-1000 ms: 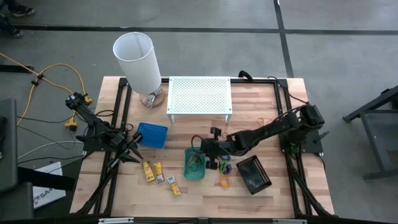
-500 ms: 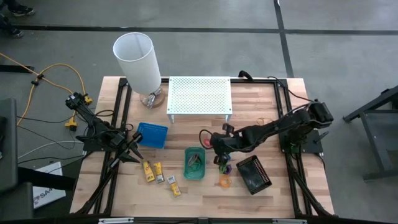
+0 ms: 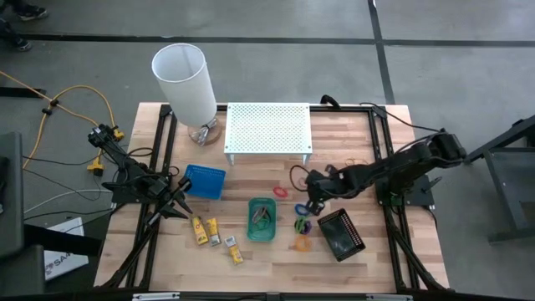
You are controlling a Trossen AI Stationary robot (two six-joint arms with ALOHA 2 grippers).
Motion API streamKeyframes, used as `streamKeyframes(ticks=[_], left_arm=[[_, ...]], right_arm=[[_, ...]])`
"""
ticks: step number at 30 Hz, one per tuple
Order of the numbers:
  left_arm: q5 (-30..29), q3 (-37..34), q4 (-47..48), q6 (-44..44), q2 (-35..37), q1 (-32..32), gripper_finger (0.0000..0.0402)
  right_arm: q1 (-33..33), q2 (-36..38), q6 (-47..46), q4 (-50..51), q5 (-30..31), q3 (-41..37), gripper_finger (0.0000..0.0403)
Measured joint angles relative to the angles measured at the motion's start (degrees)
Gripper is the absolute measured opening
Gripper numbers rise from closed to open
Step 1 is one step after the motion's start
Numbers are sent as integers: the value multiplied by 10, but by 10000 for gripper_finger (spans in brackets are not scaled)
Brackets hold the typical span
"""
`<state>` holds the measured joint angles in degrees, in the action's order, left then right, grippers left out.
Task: Pick & Place Office Desk Supplies
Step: Put the red rubber band into the green bin
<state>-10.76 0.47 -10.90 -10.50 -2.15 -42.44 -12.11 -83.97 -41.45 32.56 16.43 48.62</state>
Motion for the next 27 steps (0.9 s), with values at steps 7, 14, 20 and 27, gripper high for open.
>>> streamKeyframes(ticks=[7, 14, 20, 27], left_arm=[[0, 0, 1, 0, 0, 0, 79], [0, 0, 1, 0, 0, 0, 79], [0, 0, 1, 0, 0, 0, 79], [0, 0, 1, 0, 0, 0, 79]], right_arm=[[20, 2, -89, 64, -34, -24, 50], [20, 1, -94, 97, -30, -26, 50], [20, 1, -26, 105, -31, -26, 50], [20, 1, 44, 104, -46, -26, 50]])
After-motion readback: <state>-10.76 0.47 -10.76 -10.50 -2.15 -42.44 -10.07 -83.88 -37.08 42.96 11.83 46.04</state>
